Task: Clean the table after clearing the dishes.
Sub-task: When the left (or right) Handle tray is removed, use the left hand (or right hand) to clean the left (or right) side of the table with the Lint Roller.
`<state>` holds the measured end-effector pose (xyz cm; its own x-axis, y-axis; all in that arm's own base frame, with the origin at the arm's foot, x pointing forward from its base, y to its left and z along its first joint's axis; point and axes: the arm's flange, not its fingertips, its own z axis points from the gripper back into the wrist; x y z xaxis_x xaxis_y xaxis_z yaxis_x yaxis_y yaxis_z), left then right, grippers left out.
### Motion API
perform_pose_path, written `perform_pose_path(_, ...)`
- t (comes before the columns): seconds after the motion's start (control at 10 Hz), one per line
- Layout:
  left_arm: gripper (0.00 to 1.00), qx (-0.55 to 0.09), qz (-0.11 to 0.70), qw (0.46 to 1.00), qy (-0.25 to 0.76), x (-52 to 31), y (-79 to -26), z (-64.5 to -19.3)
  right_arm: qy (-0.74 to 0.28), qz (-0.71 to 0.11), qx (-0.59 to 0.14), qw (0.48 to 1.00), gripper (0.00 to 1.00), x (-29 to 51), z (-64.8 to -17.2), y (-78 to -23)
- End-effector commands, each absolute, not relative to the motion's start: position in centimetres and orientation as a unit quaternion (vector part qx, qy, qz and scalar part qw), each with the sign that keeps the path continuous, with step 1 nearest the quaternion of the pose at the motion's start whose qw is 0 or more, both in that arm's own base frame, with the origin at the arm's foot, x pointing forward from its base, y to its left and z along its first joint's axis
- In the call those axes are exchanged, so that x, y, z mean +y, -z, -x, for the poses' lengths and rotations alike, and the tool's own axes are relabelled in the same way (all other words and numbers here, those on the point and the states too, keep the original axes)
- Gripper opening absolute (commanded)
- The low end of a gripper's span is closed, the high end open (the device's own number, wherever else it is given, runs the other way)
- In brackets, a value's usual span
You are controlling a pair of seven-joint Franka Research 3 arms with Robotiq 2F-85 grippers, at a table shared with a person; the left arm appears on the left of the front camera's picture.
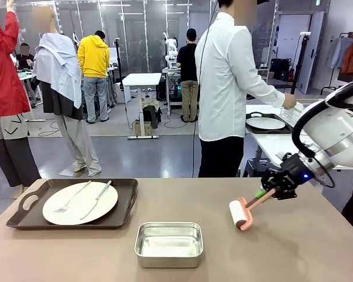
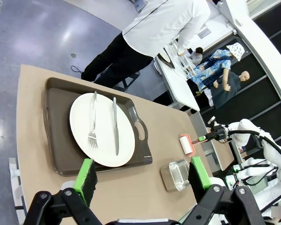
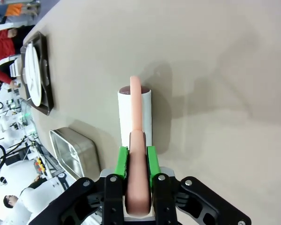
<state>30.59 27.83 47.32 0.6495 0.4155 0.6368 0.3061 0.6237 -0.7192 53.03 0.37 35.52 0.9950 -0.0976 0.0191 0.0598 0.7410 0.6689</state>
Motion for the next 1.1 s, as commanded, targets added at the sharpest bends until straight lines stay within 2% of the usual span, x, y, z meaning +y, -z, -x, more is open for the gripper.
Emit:
perform_pose_path(0.0,1.00,-0.418,0.431,0.799,-0.031,28.1,-47.5,-30.4,0.025,-0.300,-0.033,0.953,0.21,-1.4,-50.6,-36.2)
perform_pose_path(0.6,1.00,-0.418,0.431,0.799,-0.031,28.1,-47.5,-30.4,0.063,-0.157,-0.032,0.985,0.21,-4.0,-50.4,-41.2)
perform_pose_path(1.0,1.00,-0.418,0.431,0.799,-0.031,28.1,-47.5,-30.4,0.057,-0.135,-0.057,0.988,0.21,-2.4,-49.5,-45.2)
